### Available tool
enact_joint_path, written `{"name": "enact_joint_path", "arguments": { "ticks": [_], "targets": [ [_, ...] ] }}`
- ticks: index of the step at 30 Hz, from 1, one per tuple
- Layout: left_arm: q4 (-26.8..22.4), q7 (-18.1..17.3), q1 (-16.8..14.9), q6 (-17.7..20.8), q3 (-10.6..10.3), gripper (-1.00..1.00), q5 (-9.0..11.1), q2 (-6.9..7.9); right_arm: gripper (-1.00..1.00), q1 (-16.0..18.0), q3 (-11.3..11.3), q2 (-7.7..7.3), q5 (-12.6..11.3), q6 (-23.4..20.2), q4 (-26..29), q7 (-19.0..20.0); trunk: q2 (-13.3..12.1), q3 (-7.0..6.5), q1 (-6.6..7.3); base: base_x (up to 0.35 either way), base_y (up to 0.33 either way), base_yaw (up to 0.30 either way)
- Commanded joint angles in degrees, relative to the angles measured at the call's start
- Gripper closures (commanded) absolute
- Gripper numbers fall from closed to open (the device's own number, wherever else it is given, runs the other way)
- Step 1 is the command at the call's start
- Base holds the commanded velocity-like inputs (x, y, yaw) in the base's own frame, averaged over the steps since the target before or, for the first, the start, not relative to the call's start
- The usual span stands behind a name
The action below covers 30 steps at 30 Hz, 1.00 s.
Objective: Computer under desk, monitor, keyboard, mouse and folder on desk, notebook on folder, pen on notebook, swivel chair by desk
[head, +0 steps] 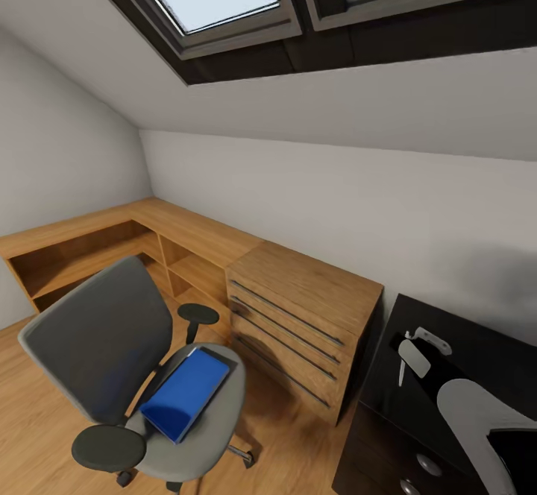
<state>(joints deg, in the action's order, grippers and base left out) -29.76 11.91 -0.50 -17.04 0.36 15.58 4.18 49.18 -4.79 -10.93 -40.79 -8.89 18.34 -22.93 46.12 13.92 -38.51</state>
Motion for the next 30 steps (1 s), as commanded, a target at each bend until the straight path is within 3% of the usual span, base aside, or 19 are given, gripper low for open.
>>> {"name": "enact_joint_path", "arguments": {
  "ticks": [1, 7, 17, 30],
  "targets": [
    [0.0, 0.1, 0.0, -0.2, -0.1, -1.00, 0.4, -0.01, 1.00, 0.0, -0.5, -0.06, -0.3, -0.5, 0.2, -0.7, 0.1, 0.08, -0.01, 0.000, 0.000, 0.000],
    [0.0, 0.2, 0.0, -0.2, -0.1, -1.00, 0.3, -0.04, 1.00, 0.0, -0.5, -0.03, -0.4, -2.0, 0.4, -2.6, 0.1, 0.08, -0.01, 0.000, 0.000, 0.000],
    [0.0, 0.4, 0.0, -0.2, -0.1, -1.00, 0.4, -0.04, 1.00, 0.0, -0.5, 0.19, -0.4, -4.4, 0.7, -3.2, 4.1, 1.88, -2.21, 0.000, 0.000, 0.000],
    [0.0, 0.3, 0.0, -0.2, -0.1, -1.00, 0.4, -0.04, 1.00, 0.0, -0.6, 0.21, -0.4, -4.5, 0.9, -3.3, 9.3, 4.21, -5.06, 0.000, 0.000, 0.000]
  ]
}}
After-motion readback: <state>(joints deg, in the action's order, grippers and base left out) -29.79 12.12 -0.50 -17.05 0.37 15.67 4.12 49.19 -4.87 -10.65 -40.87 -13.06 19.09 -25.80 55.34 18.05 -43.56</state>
